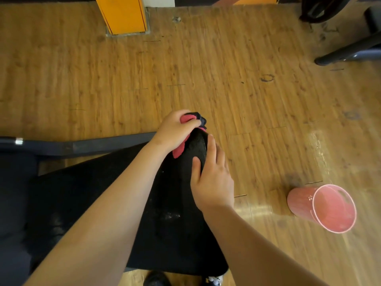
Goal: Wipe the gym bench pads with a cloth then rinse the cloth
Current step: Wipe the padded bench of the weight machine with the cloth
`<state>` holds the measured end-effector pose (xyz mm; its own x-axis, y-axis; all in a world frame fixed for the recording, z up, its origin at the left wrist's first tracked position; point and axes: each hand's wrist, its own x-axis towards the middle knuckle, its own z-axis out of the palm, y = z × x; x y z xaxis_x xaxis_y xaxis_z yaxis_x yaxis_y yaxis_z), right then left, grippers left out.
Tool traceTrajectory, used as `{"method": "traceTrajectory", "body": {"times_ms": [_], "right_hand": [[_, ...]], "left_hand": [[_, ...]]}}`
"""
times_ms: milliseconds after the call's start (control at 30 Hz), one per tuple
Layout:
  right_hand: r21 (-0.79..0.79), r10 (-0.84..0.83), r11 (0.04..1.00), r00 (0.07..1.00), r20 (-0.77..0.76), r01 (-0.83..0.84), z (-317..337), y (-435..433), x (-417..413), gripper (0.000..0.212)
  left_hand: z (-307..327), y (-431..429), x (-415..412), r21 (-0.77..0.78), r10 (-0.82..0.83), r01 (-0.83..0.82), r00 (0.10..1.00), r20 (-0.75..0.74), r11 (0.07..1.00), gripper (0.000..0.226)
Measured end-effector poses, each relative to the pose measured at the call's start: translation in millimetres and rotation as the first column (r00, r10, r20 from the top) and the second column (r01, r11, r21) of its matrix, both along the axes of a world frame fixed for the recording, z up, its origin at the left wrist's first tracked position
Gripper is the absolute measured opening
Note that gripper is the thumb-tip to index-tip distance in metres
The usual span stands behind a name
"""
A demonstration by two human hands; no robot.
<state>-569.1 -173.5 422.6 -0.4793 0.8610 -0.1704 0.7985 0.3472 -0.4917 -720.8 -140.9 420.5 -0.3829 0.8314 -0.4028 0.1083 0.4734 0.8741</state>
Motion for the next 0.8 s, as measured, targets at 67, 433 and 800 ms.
{"method": "traceTrajectory", "body": {"times_ms": [67,433,800], "right_hand": [[0.008,-0.002,1.000,1.000,0.009,0.002,0.3,-0.4,-1.4,0.061],[0.014,-0.016,1.000,0.999,0.047,0.015,2.2,-0.4,-2.4,0.061],[0.035,-0.024,0.999,0.999,0.044,0.022,1.1,-1.2,-2.6,0.061]], "left_hand": [[-0.7,6.5,-4.5,-0.095,-0.047,0.045,0.999,-0.020,0.994,0.028],[-7.9,-9.4,9.6,0.027,0.199,-0.197,0.967,-0.160,0.980,0.030],[6.0,5.7,-13.1,-0.219,-0.107,0.107,0.994,0.015,0.970,0.012]]}}
